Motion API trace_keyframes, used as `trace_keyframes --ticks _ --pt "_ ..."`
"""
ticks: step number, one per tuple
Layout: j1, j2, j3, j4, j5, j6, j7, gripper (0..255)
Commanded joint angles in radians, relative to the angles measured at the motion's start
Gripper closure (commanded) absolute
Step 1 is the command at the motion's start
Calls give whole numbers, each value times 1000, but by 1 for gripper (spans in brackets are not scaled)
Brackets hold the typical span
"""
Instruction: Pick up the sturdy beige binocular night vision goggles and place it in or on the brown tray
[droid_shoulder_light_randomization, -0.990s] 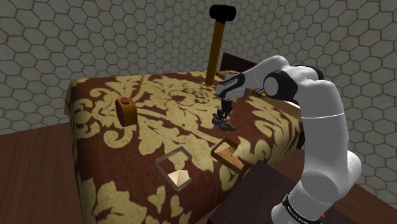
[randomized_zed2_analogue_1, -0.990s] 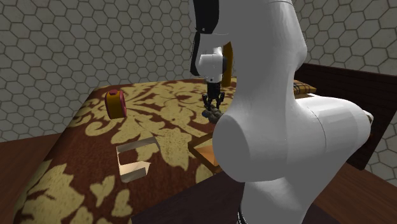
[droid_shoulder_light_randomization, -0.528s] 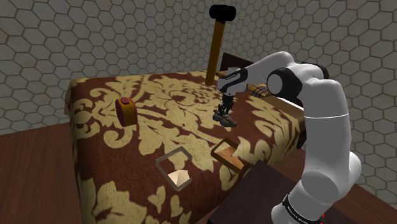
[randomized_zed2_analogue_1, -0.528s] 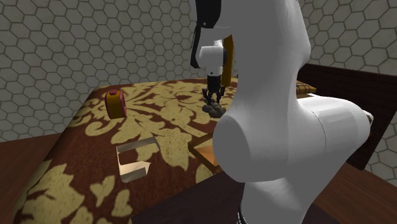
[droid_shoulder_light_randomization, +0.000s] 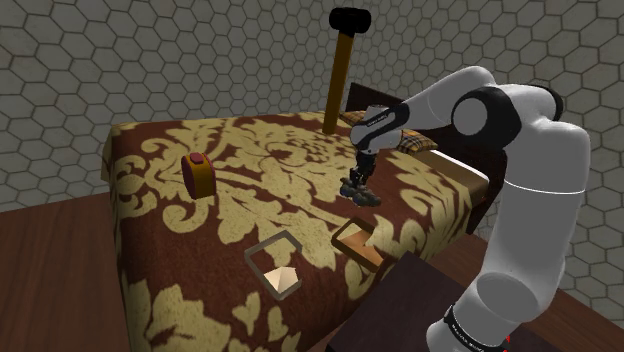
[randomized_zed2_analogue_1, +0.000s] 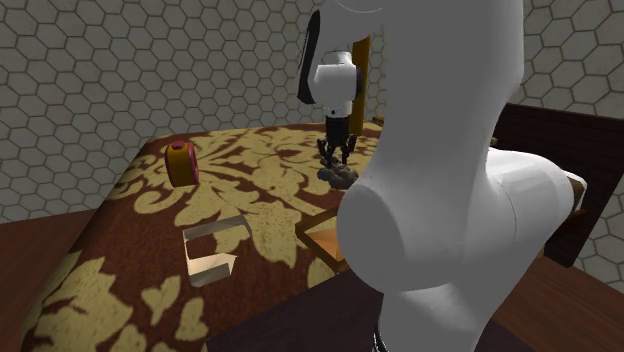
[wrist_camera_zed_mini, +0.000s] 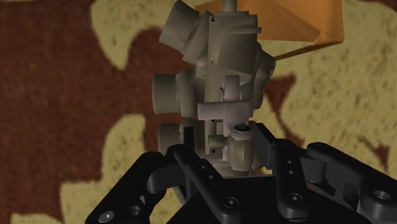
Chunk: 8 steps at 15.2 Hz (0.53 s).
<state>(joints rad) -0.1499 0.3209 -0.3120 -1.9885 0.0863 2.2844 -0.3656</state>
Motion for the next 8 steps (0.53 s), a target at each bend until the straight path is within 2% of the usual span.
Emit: trace_keyframes --ticks 1,8 --pt "21 -79 -7 -110 -26 36 23 255" --pt "65 -349 -10 -422 -143 91 138 255"
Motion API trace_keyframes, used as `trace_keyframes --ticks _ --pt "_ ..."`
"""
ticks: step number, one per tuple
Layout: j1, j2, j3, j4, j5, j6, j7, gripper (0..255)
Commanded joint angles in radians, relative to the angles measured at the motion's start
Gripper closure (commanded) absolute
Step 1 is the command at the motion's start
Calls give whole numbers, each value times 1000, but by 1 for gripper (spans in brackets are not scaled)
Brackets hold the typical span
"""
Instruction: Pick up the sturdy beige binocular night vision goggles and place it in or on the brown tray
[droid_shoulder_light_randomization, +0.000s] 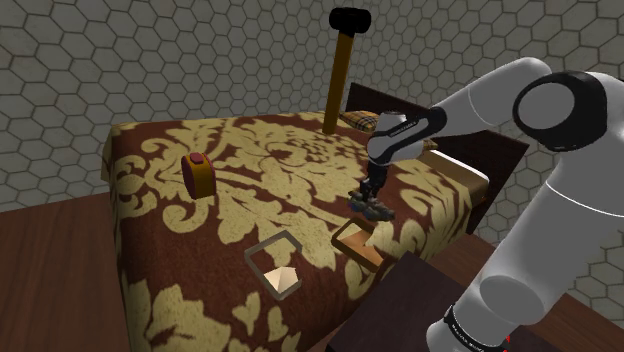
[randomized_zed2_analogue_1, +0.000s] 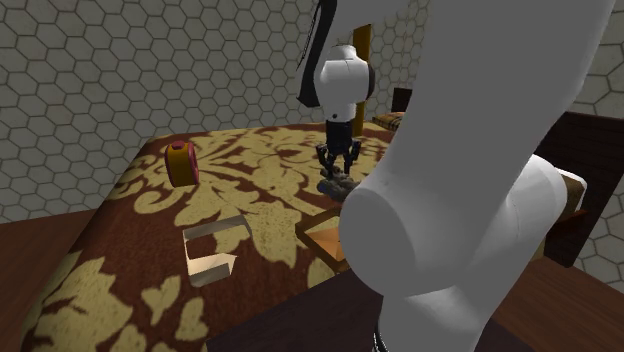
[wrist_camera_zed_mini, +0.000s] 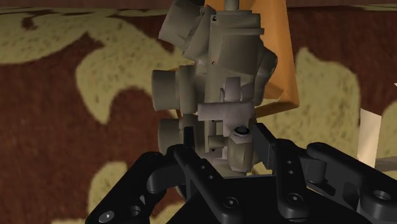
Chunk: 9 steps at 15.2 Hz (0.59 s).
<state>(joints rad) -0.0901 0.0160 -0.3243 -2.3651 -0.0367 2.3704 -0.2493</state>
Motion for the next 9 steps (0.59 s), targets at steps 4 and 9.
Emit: trace_keyframes --ticks 4,9 --pt "5 -188 20 -189 -81 7 89 255" --pt "8 -130 15 -210 -66 85 78 255"
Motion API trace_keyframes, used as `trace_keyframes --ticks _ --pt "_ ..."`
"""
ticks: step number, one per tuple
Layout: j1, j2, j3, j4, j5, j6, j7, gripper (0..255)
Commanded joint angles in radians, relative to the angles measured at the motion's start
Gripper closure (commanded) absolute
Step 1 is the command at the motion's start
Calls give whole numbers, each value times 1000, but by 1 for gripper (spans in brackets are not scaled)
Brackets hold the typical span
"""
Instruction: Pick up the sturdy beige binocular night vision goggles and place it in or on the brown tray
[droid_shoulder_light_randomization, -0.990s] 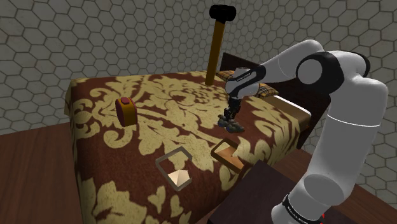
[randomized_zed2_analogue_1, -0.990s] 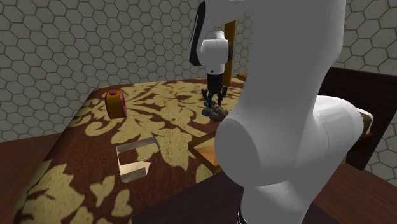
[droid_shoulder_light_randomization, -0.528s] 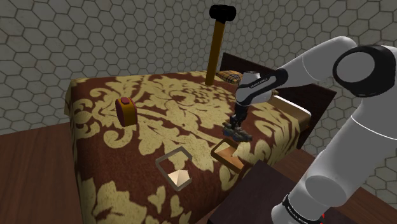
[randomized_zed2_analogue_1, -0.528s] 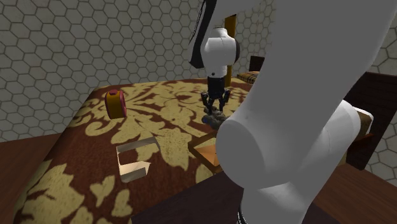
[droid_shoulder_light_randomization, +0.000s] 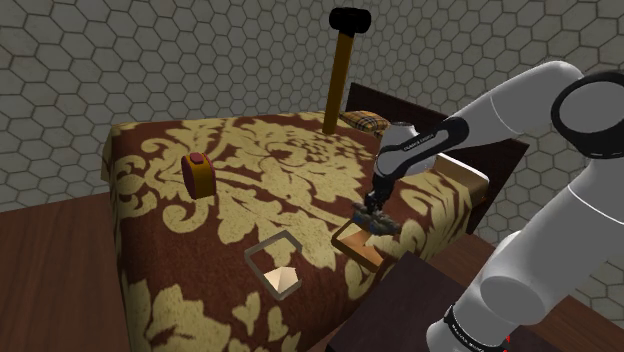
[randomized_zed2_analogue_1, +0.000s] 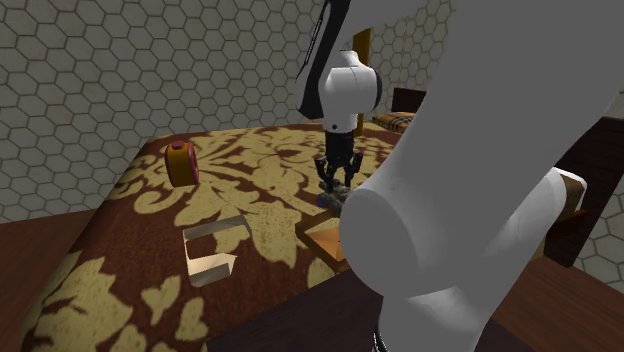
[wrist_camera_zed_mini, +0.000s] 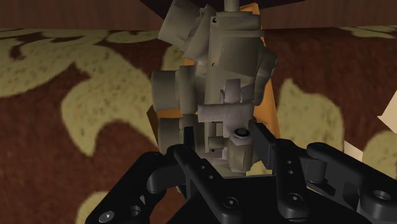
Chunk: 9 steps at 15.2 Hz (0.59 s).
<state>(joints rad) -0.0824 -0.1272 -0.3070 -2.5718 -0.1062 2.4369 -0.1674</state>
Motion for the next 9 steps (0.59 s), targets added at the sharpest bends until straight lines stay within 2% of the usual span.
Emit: trace_keyframes --ticks 1,9 --pt "1 26 -3 -7 8 34 -7 255" --pt "7 136 -6 -26 53 160 -37 255"
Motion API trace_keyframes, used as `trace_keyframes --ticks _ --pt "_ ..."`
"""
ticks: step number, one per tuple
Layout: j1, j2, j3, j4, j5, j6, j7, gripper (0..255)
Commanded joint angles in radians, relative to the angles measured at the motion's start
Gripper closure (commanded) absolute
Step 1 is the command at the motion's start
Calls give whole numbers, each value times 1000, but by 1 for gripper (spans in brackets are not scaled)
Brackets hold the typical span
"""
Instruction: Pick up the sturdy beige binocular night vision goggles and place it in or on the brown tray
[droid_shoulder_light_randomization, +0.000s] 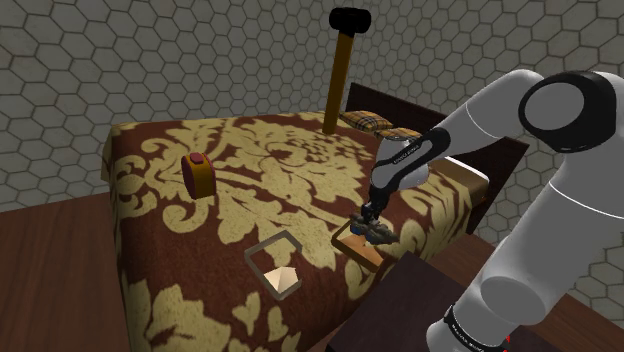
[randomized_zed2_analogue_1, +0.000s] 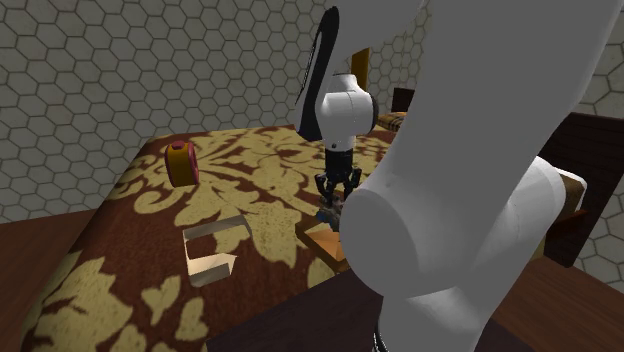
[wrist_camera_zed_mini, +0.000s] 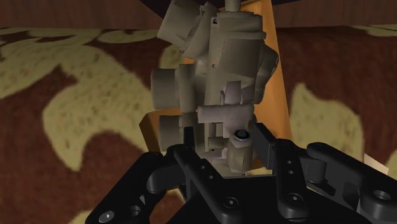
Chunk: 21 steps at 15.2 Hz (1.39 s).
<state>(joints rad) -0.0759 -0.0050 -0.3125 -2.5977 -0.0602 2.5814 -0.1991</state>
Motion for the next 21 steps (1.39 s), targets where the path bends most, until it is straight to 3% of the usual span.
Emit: trace_keyframes --ticks 1,4,12,13,18,21 --pt "1 29 0 -1 15 31 -11 255" --pt "1 83 5 -4 46 85 -32 255" --pt "0 83 6 -4 45 85 -32 255" --pt "0 82 6 -4 45 85 -32 0" --pt "0 83 6 -4 45 85 -32 0" --pt "4 -28 -3 6 -12 -31 10 0"
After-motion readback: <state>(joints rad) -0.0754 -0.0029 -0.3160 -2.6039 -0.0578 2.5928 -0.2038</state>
